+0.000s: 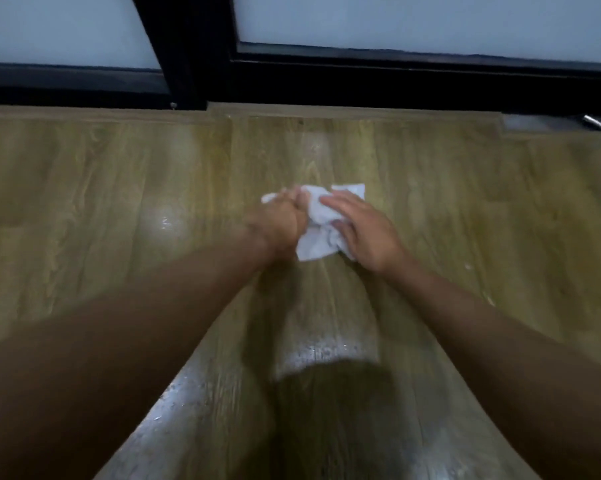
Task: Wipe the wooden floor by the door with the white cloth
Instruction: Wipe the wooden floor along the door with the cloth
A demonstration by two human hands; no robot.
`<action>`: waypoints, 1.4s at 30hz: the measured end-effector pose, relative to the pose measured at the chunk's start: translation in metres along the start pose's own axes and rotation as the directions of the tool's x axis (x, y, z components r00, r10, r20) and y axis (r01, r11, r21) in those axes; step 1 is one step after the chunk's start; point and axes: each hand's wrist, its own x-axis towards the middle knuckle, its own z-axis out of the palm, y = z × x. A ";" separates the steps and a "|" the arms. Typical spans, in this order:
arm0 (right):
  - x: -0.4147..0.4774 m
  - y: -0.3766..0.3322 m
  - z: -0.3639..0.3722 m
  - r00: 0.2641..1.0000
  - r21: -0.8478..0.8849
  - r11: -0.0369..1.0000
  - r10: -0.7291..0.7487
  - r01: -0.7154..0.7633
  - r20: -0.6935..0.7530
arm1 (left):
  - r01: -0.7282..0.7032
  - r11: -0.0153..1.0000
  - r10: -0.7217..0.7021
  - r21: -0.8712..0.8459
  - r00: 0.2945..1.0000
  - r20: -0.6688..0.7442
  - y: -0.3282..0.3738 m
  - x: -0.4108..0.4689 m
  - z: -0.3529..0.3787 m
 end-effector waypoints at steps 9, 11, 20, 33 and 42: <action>-0.026 0.001 -0.005 0.993 0.145 0.986 0.089 -0.078 -0.072 | 0.062 0.996 -0.063 -0.058 0.998 -0.014 0.020 0.021 0.017; -0.051 0.023 -0.022 0.993 0.098 0.990 0.106 -0.100 -0.055 | -0.005 1.000 0.006 -0.015 0.998 0.060 0.044 0.026 0.018; -0.001 0.025 -0.020 0.933 0.009 0.952 0.301 -0.305 -0.196 | 0.190 0.930 -0.190 -0.313 0.981 0.029 0.036 0.106 -0.010; -0.038 0.111 -0.068 0.685 0.214 0.762 0.645 -0.611 -0.339 | -0.016 0.959 0.017 -0.284 1.000 0.002 0.160 0.195 -0.028; -0.134 0.131 -0.083 0.816 -0.090 0.835 0.498 -0.542 -0.293 | -0.154 0.979 0.160 -0.133 0.986 0.038 0.206 0.141 -0.014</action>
